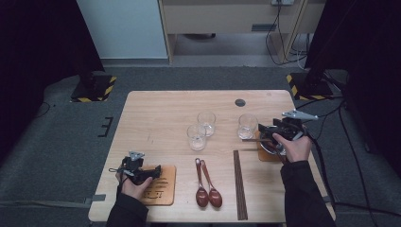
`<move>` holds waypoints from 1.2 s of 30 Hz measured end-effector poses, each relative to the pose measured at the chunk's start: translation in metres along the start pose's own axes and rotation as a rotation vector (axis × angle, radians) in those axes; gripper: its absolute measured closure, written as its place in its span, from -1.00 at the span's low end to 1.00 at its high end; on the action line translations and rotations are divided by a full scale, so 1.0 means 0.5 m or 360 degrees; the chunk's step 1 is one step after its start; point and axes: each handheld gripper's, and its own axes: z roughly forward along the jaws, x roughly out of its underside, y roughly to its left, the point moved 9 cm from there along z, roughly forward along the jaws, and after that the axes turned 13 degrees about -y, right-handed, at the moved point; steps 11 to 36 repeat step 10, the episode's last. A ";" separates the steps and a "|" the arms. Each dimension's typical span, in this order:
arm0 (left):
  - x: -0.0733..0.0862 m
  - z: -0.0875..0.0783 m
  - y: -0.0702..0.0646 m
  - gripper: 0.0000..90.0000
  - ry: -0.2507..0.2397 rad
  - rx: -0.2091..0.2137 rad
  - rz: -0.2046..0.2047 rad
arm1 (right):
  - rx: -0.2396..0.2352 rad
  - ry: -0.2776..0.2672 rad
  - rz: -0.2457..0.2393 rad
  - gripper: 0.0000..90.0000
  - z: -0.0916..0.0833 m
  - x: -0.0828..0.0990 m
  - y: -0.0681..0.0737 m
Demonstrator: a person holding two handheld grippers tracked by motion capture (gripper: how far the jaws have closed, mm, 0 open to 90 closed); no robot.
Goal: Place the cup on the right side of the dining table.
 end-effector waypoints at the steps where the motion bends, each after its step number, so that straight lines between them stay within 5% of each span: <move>1: 0.000 0.000 0.000 -0.98 0.0000 0.0000 0.0001 | 0.0008 -0.0004 -0.0005 -0.44 -0.008 0.005 -0.003; 9: 0.000 0.000 0.000 -0.98 0.0000 0.0000 0.0000 | 0.0046 -0.0010 0.0004 -0.52 -0.081 0.053 -0.027; 36: 0.000 0.000 0.000 -0.98 0.0000 0.0000 0.0000 | 0.0046 -0.0010 0.0004 -0.52 -0.081 0.053 -0.027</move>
